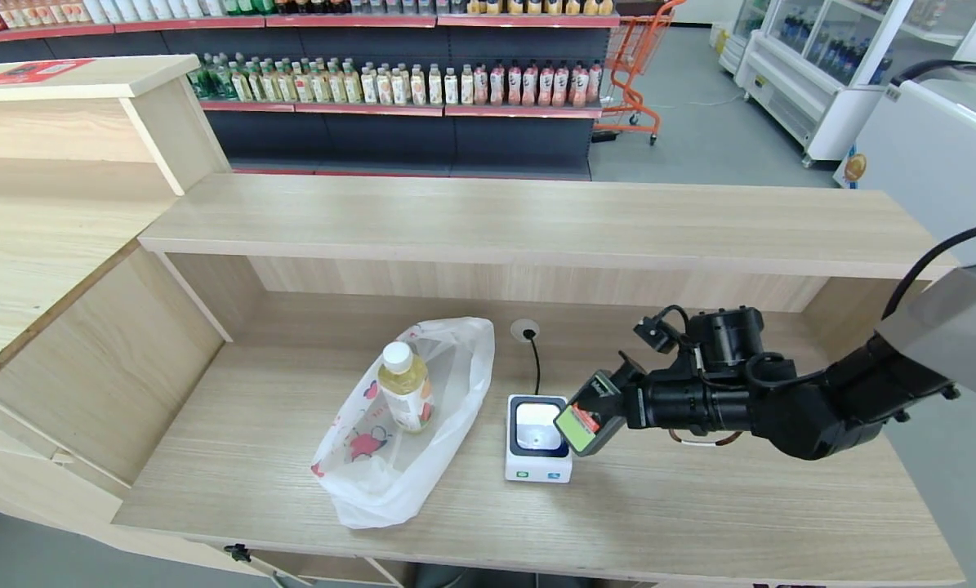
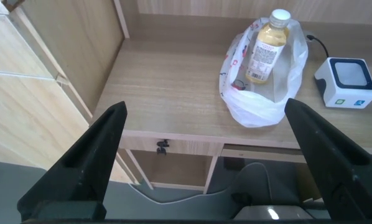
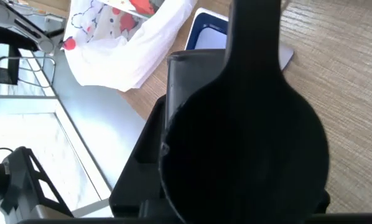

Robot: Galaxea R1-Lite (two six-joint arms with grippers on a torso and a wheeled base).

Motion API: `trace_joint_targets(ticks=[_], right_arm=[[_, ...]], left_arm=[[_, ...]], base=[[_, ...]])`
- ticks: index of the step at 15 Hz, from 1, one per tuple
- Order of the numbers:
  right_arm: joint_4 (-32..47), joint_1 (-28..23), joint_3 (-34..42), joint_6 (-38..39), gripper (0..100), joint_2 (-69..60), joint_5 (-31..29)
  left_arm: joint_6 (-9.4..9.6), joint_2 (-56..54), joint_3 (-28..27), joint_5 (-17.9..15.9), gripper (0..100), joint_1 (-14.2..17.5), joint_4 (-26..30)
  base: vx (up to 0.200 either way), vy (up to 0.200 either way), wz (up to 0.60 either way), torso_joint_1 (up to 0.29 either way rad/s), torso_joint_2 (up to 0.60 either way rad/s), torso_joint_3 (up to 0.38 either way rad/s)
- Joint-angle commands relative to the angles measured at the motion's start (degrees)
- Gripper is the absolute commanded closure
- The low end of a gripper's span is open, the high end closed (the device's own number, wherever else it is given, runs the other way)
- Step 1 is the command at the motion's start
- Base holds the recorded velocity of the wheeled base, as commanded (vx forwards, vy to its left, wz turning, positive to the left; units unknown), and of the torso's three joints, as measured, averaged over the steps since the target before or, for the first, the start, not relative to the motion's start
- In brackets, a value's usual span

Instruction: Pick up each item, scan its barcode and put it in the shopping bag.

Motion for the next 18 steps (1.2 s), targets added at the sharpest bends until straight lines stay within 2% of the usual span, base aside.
trace_joint_targets(ticks=[1, 3, 8, 18], right_arm=[[-0.8, 0.6, -1.1, 0.0, 100, 2.5, 0.1], [-4.8, 1.8, -1.0, 0.1, 100, 5.1, 0.1], [-8.2, 3.1, -3.5, 0.2, 100, 9.5, 0.1], [-8.6, 3.8, -8.4, 0.6, 100, 12.0, -0.1]], left_arm=[[0.02, 0.1, 0.0, 0.0, 0, 0.0, 0.0], [0.02, 0.1, 0.0, 0.0, 0, 0.0, 0.0], [0.02, 0.1, 0.0, 0.0, 0, 0.0, 0.0], [0.02, 0.1, 0.0, 0.0, 0, 0.0, 0.0]], base=[[0.0, 0.0, 0.0, 0.0, 0.0, 0.0], [0.0, 0.0, 0.0, 0.0, 0.0, 0.0], [0.0, 0.0, 0.0, 0.0, 0.0, 0.0], [0.0, 0.0, 0.0, 0.0, 0.0, 0.0]])
